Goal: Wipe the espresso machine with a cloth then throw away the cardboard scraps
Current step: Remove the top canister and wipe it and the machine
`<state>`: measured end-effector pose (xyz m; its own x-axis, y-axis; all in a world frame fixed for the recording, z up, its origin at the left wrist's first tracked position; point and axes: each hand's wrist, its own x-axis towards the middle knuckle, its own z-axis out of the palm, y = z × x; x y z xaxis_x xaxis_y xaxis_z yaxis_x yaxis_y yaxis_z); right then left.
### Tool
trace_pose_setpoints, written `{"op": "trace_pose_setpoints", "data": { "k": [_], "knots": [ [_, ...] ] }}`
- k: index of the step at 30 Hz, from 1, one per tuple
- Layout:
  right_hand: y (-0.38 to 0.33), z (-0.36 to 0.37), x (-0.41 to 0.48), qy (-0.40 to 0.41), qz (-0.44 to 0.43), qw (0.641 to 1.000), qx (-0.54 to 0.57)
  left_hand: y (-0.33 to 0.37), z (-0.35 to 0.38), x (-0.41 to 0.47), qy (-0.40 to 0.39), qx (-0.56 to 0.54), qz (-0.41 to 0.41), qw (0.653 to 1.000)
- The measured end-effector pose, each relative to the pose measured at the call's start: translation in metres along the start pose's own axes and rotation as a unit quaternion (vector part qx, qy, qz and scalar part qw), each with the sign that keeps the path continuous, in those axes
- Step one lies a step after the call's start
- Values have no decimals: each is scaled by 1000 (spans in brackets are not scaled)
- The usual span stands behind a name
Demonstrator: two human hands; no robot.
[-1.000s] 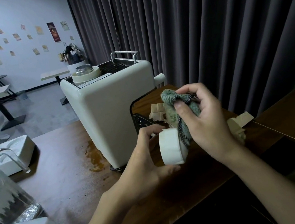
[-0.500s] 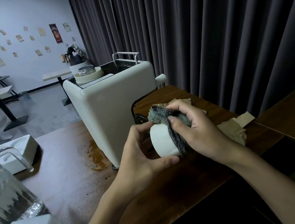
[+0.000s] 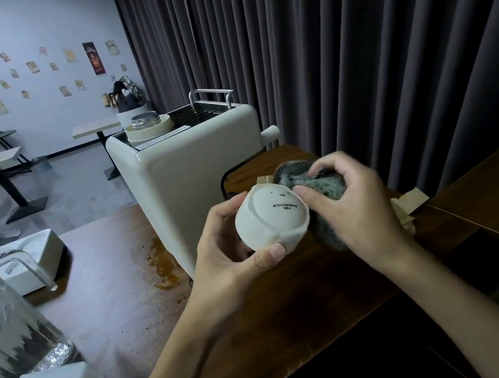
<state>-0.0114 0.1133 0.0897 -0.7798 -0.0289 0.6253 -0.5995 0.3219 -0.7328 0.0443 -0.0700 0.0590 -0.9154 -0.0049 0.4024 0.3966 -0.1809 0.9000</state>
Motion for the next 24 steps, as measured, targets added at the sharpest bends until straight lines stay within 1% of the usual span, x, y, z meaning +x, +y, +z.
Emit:
{"op": "trace_pose_setpoints", "data": {
  "k": [3, 6, 9, 11, 15, 18, 19, 21, 24],
  "knots": [
    [-7, 1, -2, -85, 25, 990, 113, -2, 1, 0, 4, 3, 5, 1000],
    [-5, -1, -4, -161, 89, 952, 246, -3, -4, 1, 19, 19, 9, 1000],
    [2, -6, -6, -198, 119, 923, 309, -3, -10, 1, 28, 34, 4, 999],
    [6, -7, -7, -208, 108, 916, 327, -2, -11, 1, 25, 29, 0, 999],
    [10, -6, -10, -185, 89, 909, 362, 0, -10, -1, -8, 4, -7, 1000],
    [13, -3, -13, -185, 122, 886, 407, 3, -11, 0, -35, 7, -10, 999],
    [14, -2, -14, -181, 132, 884, 410, 4, -12, 0, -50, 19, -8, 999],
    [15, -2, -13, -174, 133, 896, 386, 6, -12, 1, -75, 61, 3, 995],
    [14, -2, -11, -168, 130, 905, 368, 2, -9, 1, -62, 128, 28, 989]
  ]
}}
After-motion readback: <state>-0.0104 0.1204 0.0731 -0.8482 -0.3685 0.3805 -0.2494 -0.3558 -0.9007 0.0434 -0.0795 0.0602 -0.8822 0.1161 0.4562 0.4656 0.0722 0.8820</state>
